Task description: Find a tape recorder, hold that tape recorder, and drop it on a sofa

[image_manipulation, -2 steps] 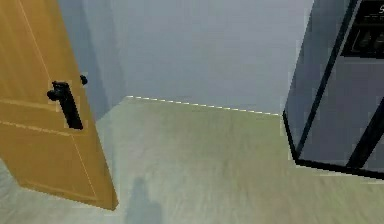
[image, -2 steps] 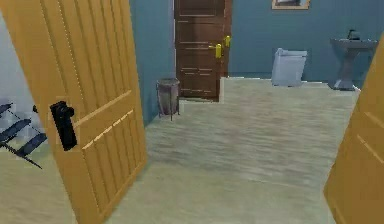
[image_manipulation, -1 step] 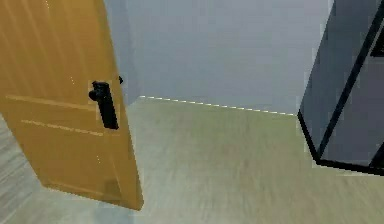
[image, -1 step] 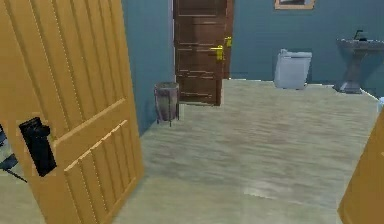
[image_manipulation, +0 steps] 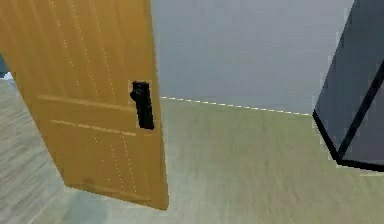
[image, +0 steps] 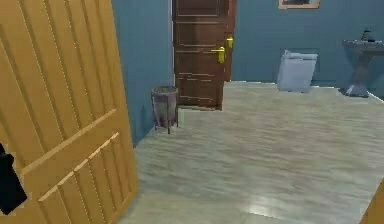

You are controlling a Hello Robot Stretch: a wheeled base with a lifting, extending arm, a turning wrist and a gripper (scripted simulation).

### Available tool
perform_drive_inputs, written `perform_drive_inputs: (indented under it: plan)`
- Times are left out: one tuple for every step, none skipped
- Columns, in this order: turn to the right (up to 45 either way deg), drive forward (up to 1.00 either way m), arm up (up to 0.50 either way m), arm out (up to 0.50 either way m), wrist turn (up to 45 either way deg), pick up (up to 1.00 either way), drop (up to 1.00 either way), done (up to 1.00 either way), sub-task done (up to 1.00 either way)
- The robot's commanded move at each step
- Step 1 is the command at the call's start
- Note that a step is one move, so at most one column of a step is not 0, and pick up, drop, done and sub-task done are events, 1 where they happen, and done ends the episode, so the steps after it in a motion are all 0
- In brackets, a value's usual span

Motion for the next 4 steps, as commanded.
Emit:
perform_drive_inputs:
  plan:
    - [18.0,0.00,0.00,0.00,0.0,0.00,0.00,0.00,0.00]
    - [0.0,1.00,0.00,0.00,0.0,0.00,0.00,0.00,0.00]
    - [0.0,1.00,0.00,0.00,0.0,0.00,0.00,0.00,0.00]
    - [0.0,0.85,0.00,0.00,0.0,0.00,0.00,0.00,0.00]
